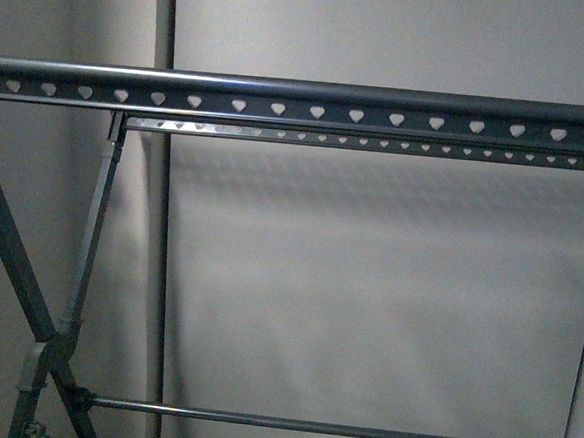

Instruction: Hang clothes on hanger

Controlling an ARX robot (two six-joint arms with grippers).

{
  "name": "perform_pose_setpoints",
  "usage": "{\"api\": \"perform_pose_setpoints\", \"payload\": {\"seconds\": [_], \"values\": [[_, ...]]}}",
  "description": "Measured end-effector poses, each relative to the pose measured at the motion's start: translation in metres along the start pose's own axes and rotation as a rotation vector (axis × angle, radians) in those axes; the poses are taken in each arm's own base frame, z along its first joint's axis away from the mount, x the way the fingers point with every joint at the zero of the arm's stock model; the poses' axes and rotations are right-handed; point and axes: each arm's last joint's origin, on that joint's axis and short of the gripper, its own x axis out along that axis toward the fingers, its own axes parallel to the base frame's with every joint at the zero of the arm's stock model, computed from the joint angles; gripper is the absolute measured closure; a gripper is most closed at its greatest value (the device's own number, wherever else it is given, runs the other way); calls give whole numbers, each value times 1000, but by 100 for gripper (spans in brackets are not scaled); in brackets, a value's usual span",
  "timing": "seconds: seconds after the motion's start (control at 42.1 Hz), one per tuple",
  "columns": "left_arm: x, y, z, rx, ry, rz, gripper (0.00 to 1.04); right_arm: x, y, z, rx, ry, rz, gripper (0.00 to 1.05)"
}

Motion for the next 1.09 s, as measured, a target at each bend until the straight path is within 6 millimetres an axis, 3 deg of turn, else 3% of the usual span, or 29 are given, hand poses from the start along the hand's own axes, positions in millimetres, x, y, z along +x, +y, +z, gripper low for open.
{"api": "perform_pose_setpoints", "payload": {"seconds": [0.024, 0.166, 0.522, 0.665, 0.784, 0.974, 1.092], "values": [[1, -2, 1, 1, -6, 2, 7, 0, 0, 0, 0, 0, 0, 7], [0, -11, 12, 9, -40, 14, 34, 0, 0, 0, 0, 0, 0, 7], [0, -12, 7, 46, 12, -8, 100, 0, 0, 0, 0, 0, 0, 7], [-8, -9, 1, 111, 76, -116, 101, 0, 0, 0, 0, 0, 0, 7], [-38, 2, -4, 190, 141, -287, 101, 0, 0, 0, 0, 0, 0, 7], [-104, 7, -5, 473, 230, -769, 101, 0, 0, 0, 0, 0, 0, 7], [-115, 6, -5, 582, 257, -902, 101, 0, 0, 0, 0, 0, 0, 7]]}}
